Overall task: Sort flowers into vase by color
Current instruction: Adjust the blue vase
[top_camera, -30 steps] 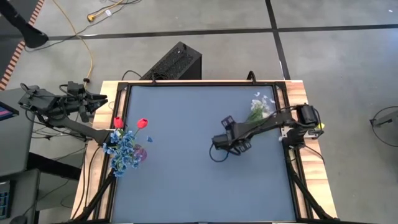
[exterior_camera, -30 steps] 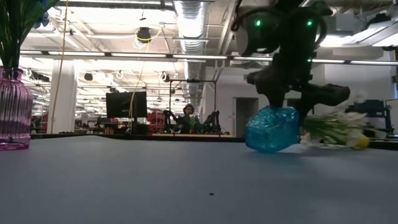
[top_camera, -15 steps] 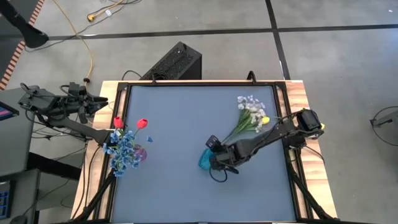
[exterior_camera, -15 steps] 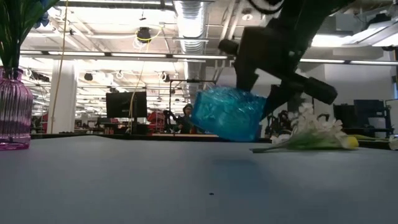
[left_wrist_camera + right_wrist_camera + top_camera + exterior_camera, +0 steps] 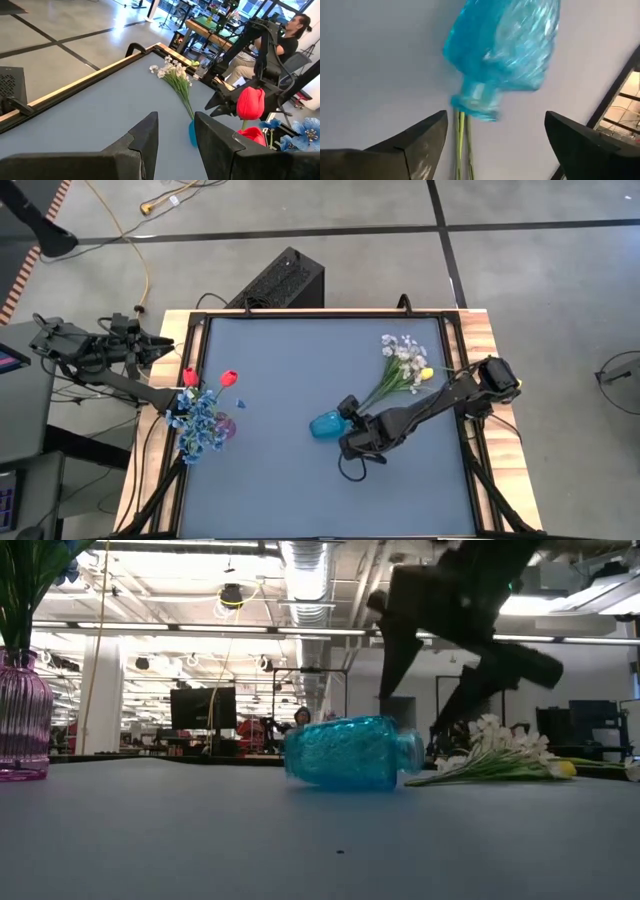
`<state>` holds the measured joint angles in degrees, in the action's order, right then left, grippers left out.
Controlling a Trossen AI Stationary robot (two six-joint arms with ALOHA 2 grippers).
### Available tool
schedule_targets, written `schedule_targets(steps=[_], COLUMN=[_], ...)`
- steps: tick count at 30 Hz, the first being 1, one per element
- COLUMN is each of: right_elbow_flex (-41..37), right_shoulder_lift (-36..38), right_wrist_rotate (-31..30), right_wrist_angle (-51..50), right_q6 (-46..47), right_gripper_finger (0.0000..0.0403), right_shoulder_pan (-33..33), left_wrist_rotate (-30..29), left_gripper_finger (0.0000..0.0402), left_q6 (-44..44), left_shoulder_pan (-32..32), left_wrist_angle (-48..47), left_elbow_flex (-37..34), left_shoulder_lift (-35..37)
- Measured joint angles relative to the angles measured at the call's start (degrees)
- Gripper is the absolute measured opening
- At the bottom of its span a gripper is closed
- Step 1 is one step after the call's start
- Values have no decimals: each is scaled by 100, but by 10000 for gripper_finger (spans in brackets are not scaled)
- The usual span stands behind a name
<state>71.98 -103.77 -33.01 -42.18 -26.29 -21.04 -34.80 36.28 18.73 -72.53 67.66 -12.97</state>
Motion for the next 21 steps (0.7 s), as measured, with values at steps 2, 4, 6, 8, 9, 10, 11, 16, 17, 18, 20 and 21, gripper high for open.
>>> schedule_targets(steps=[2, 4, 6, 8, 9, 10, 11, 16, 17, 18, 20, 21], right_elbow_flex=[219, 523, 855, 1221, 1360, 1478, 1533, 1422, 1386, 1354, 1272, 1226], right_shoulder_lift=[0, 0, 0, 4, 47, 103, 202, 1030, 1180, 1330, 1593, 1713], right_wrist_rotate=[47, 293, 725, 1259, 1563, 1890, 2291, 3450, 3485, 3487, 3475, 3468], right_wrist_angle=[-231, -759, -1441, -2087, -2337, -2514, -2574, -1977, -1882, -1772, -1499, -1481], right_q6=[350, 970, 1639, 2275, 2556, 2787, 3017, 4095, 4291, 4405, 4617, 4692], right_gripper_finger=[363, 363, 361, 359, 358, 357, 357, 357, 357, 357, 357, 357], right_shoulder_pan=[-3, 11, 71, 205, 298, 411, 553, 1354, 1504, 1640, 1853, 1940], left_wrist_rotate=[26, 114, 147, 147, 147, 147, 146, 142, 146, 155, 230, 307], left_gripper_finger=[114, 114, 114, 114, 114, 114, 114, 114, 114, 114, 114, 114], left_q6=[5, 18, 43, 41, 30, 2, -29, -156, -175, -186, -192, -189], left_shoulder_pan=[1, 0, -1, 1, -1, -1, -1, 0, 0, -1, 0, 1], left_wrist_angle=[0, 0, 1, 1, 2, 0, 2, 2, 2, 2, 3, 2], left_elbow_flex=[0, 0, 0, 0, 0, 0, 0, 1, 1, 2, 2, 2], left_shoulder_lift=[0, 0, 0, 0, 0, 0, 0, -2, -2, 0, -2, -2])
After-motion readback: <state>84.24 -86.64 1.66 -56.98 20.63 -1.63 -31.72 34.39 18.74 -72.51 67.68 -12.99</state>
